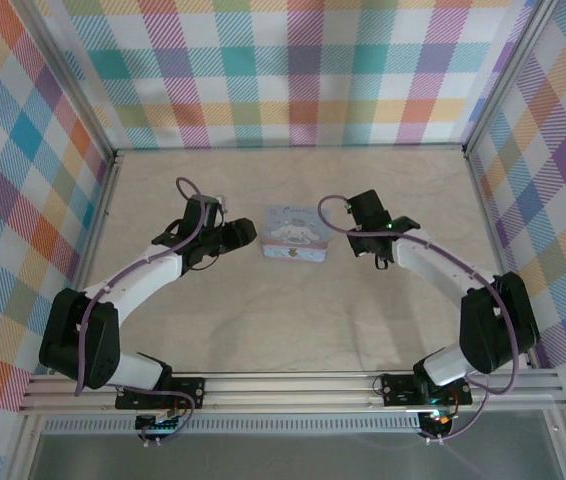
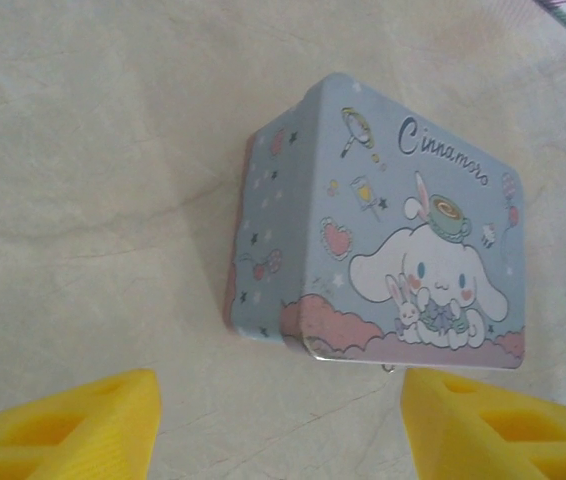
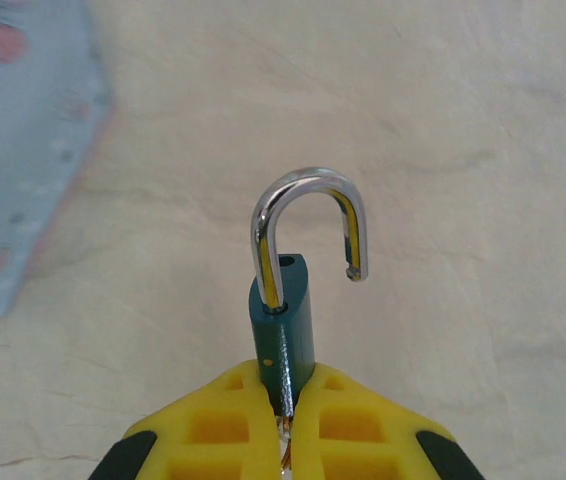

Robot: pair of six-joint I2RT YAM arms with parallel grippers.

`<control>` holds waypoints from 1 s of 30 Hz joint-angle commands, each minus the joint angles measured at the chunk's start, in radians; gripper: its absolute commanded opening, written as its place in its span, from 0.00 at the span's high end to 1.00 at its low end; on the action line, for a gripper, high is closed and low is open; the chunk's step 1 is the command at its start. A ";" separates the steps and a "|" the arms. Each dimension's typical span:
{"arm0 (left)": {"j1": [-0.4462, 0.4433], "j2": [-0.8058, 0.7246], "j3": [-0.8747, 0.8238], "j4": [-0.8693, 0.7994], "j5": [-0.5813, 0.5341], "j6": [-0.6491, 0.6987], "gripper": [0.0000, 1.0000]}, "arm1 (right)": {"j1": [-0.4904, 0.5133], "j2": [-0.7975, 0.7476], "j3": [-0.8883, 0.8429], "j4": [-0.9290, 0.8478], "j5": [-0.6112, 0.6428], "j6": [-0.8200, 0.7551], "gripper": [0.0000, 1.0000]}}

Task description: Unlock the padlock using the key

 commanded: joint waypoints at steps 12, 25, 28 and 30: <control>0.010 -0.025 -0.025 -0.012 -0.031 -0.011 0.34 | -0.071 0.239 0.122 -0.195 -0.004 0.121 1.00; 0.009 -0.013 -0.028 -0.008 -0.034 -0.020 0.34 | -0.091 0.387 0.200 -0.206 -0.058 0.126 0.97; 0.009 -0.011 -0.027 -0.009 -0.034 -0.023 0.34 | -0.096 0.413 0.211 -0.202 -0.077 0.125 0.96; 0.010 -0.011 -0.027 -0.009 -0.038 -0.022 0.33 | -0.098 0.426 0.220 -0.203 -0.081 0.126 0.94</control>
